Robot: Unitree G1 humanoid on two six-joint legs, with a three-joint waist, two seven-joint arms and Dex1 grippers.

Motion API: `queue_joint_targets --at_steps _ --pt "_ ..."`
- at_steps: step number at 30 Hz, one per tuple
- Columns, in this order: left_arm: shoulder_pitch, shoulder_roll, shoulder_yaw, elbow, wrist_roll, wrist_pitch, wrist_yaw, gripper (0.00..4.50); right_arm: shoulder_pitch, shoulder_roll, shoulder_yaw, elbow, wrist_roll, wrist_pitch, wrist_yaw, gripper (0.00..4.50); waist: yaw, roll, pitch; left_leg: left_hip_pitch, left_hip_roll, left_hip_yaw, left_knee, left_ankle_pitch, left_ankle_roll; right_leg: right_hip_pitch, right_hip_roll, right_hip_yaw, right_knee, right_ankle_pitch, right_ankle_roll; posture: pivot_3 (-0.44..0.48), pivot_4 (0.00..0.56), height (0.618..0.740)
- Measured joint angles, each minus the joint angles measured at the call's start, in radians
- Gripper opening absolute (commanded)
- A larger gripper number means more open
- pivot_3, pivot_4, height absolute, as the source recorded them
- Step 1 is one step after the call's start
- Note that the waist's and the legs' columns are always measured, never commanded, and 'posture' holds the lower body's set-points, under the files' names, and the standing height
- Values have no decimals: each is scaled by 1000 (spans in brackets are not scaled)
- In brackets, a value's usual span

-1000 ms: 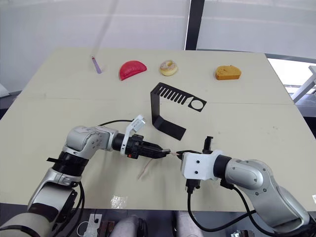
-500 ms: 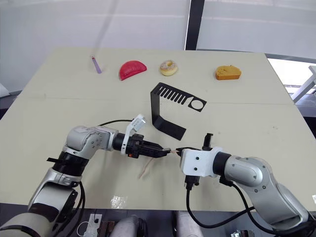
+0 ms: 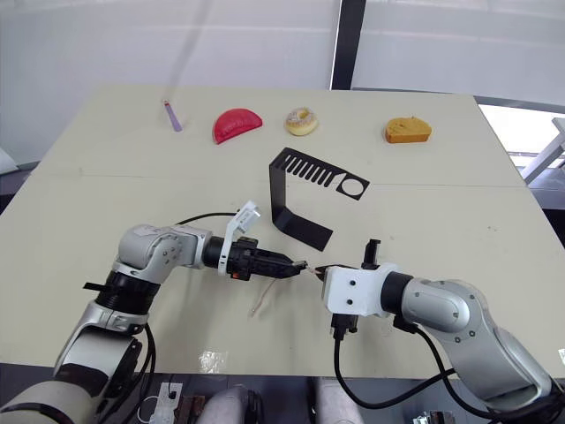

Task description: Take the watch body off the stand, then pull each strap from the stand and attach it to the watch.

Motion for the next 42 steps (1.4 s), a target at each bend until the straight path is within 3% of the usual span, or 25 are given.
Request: queue_joint_targets --at_steps 42 --pt "1 -25 17 -34 -3 22 21 1590 -44 1 32 25 -33 47 1 0 -1 0 0 0 0 0 0 0 0 0 0 0 0 0 0 0 150 737"
